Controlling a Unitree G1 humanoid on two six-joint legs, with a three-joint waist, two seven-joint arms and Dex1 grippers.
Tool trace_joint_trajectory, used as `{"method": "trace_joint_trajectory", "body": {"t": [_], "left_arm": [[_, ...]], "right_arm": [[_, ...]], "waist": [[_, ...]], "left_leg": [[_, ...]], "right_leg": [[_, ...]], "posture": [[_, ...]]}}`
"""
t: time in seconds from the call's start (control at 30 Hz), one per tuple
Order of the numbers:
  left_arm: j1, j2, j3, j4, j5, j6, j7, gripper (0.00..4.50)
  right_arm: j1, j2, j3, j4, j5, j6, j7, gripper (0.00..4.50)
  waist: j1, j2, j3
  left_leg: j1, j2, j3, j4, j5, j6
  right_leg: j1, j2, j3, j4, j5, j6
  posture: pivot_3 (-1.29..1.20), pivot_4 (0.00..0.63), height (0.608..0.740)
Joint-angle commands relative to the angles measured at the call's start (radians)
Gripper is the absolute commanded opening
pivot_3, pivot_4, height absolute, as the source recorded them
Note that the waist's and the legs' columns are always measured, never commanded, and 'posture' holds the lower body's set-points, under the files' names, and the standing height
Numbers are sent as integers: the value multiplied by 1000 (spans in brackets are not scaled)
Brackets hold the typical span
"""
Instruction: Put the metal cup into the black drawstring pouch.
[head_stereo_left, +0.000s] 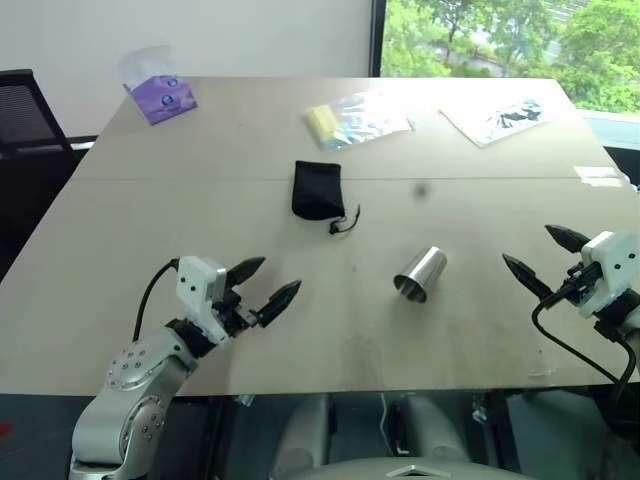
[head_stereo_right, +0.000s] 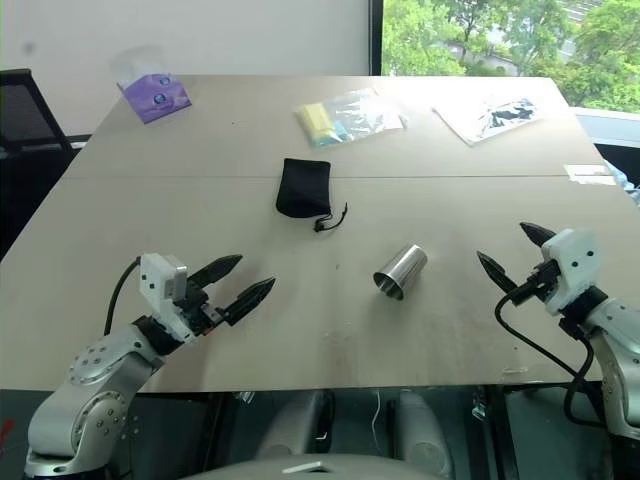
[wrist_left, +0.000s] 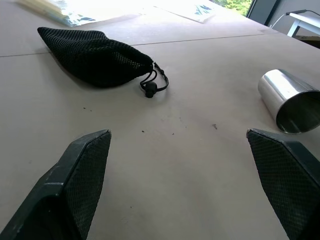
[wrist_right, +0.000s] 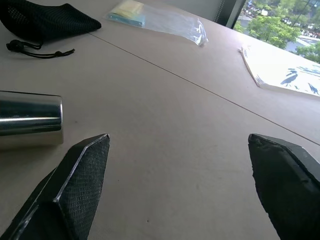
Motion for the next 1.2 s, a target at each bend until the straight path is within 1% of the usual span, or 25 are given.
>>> {"method": "trace_joint_trajectory", "body": {"t": [0.03, 0.17, 0.3, 0.37, 0.47, 0.57, 0.67, 0.7, 0.8, 0.87, 0.97, 1.03, 1.2], "left_arm": [[-27, 1, 4, -20, 8, -26, 9, 4500], [-83, -5, 1, -9, -3, -1, 31, 4500], [-122, 14, 18, -15, -26, 38, 45, 4500], [-144, 23, 17, -13, -25, 51, 47, 4500], [-198, 71, -20, 4, 68, 49, 65, 4500], [-243, 124, -65, 28, 162, 26, 63, 4500], [-329, 134, -122, 58, 222, -27, 45, 4500], [-358, 139, -149, 70, 263, -27, 59, 4500], [-441, 183, -285, 103, 483, -4, 132, 4500], [-489, 196, -351, 125, 595, -6, 170, 4500], [-564, 215, -451, 180, 774, -69, 206, 4500], [-603, 230, -492, 231, 849, -114, 203, 4500], [-713, 203, -569, 359, 1020, -170, 242, 4500]], "right_arm": [[-12, -3, -12, -14, 6, -30, -8, 4481], [-25, 28, -5, -56, 35, -14, -35, 4481], [-30, 55, 3, -133, 72, -2, -57, 4481], [-31, 68, 14, -178, 106, -12, -45, 4481], [-3, 59, 58, -319, 172, -23, 13, 4481], [23, 25, 92, -404, 193, -3, 41, 4481], [57, -2, 109, -469, 218, 27, 42, 4481], [68, -6, 113, -488, 227, 36, 36, 4481], [100, -6, 115, -539, 246, 59, 8, 4481], [115, 3, 114, -559, 241, 61, -17, 4481], [172, 20, 100, -578, 222, 40, -32, 4481], [208, 30, 97, -586, 207, 25, -38, 4481], [293, 50, 89, -591, 172, -20, -36, 4481]], "waist": [[0, 0, 0], [1, 0, 0], [-3, 0, 0], [-3, 0, 0], [-2, 0, 0], [1, 0, 0], [3, 0, 0], [5, 0, 0], [9, 0, 0], [4, 0, 0], [2, -1, 1], [1, -1, 1], [1, -1, 1]], "left_leg": [[0, 0, 0, 0, 0, 0], [0, 0, -1, 0, 0, 0], [0, 0, 0, 0, 0, 0], [0, 0, 0, 0, 0, 0], [0, 0, -1, 0, 0, 0], [0, 0, -1, 0, 0, 0], [-1, -1, -1, 0, 0, 0], [-1, -1, -1, 0, 0, 0], [-1, -1, -2, 0, 0, 0], [-1, -1, -2, 0, 0, 0], [-1, -1, -1, 0, 0, 0], [-1, -1, -1, 0, 0, 0], [-2, -1, -1, 0, 0, 0]], "right_leg": [[0, 0, 0, 0, 0, 0], [0, 0, -1, 0, 0, 0], [0, 0, 0, 0, 0, 0], [0, 0, 0, 0, 0, 0], [0, 1, 0, 0, 0, 0], [0, 1, -1, 0, 0, 0], [0, 1, -1, 0, 0, 1], [0, 1, -2, 0, 0, 1], [0, 1, -2, 0, 0, 0], [0, 3, -2, 0, 0, 1], [0, 3, -2, 0, 0, 1], [-1, 3, -2, 0, 0, 1], [-1, 3, -3, 1, 0, 1]], "posture": [[0, 150, 740], [0, 150, 740], [0, 150, 740], [0, 150, 740], [0, 150, 740], [0, 150, 740], [0, 150, 740], [0, 150, 740], [0, 150, 740], [0, 150, 740], [0, 150, 740], [0, 150, 740], [0, 150, 740]]}}
